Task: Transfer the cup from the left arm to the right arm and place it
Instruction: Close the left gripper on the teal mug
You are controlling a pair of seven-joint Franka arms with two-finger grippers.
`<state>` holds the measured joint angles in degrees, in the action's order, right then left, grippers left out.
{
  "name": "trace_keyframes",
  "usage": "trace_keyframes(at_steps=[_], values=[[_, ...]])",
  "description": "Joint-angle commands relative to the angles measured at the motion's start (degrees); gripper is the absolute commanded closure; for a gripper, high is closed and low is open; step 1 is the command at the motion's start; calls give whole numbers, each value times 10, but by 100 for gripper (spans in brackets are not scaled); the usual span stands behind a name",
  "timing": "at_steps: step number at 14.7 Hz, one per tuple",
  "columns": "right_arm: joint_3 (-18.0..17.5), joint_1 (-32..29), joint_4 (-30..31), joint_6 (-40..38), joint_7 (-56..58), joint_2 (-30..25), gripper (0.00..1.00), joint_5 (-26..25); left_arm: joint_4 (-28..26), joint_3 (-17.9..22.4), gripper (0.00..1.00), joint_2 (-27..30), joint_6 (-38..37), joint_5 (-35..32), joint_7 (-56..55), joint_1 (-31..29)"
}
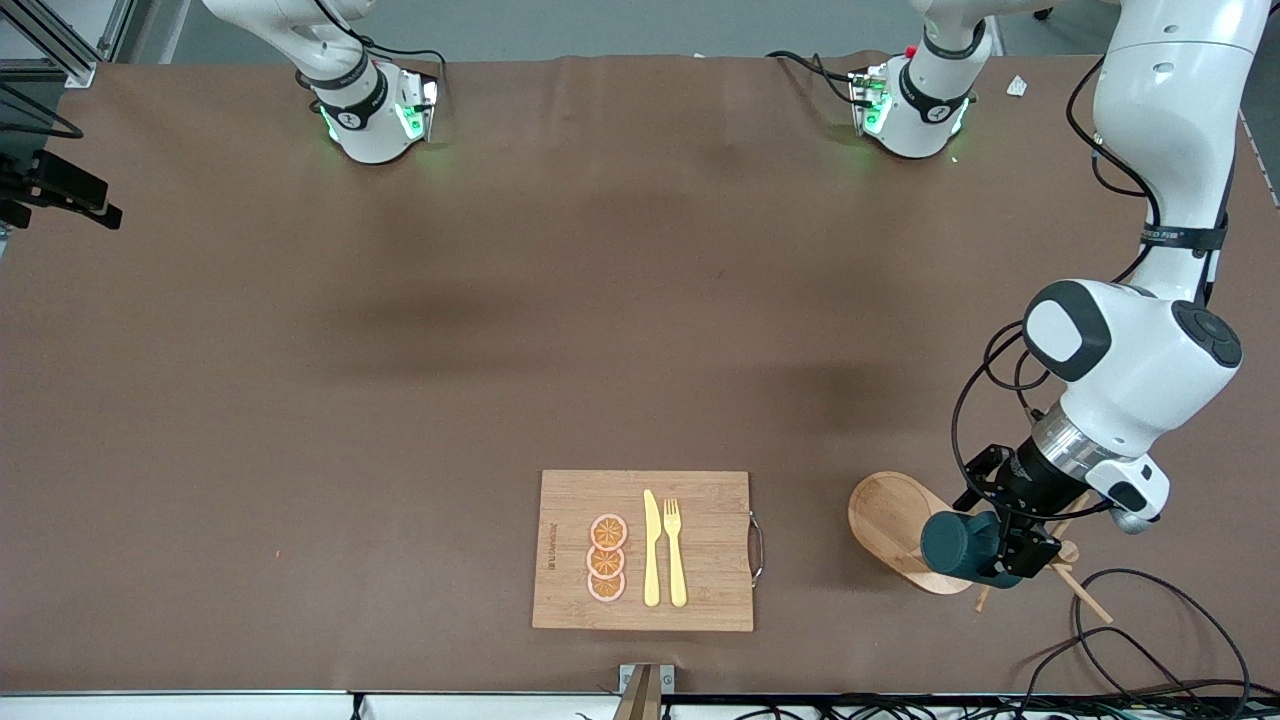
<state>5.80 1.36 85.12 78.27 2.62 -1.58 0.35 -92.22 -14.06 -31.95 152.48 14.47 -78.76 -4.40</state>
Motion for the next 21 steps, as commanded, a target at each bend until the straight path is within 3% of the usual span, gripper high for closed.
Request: trace_keyframes(at_steps=[1,3,5,10,12,21], values=[[-2,-3,-9,-6,-8,0,0,4,11,0,5,-7,5,6,0,4],[-2,-3,-8,-7,-9,0,0,-1,12,0,20,-7,5,6,3,3],[-2,-5,-8,-5,-9,0,0,4,12,0,26,-7,5,6,2,3],[-2,-3,-8,-3,-7,0,0,-1,18,-2,26,1,5,8,-3,3],[-3,-3,-8,-4,-7,0,0,0,18,-27,26,11,-1,9,-16,-6],[-3,-5,-7,-5,-3,3,0,5,14,-48,26,56,-52,0,-74,22]])
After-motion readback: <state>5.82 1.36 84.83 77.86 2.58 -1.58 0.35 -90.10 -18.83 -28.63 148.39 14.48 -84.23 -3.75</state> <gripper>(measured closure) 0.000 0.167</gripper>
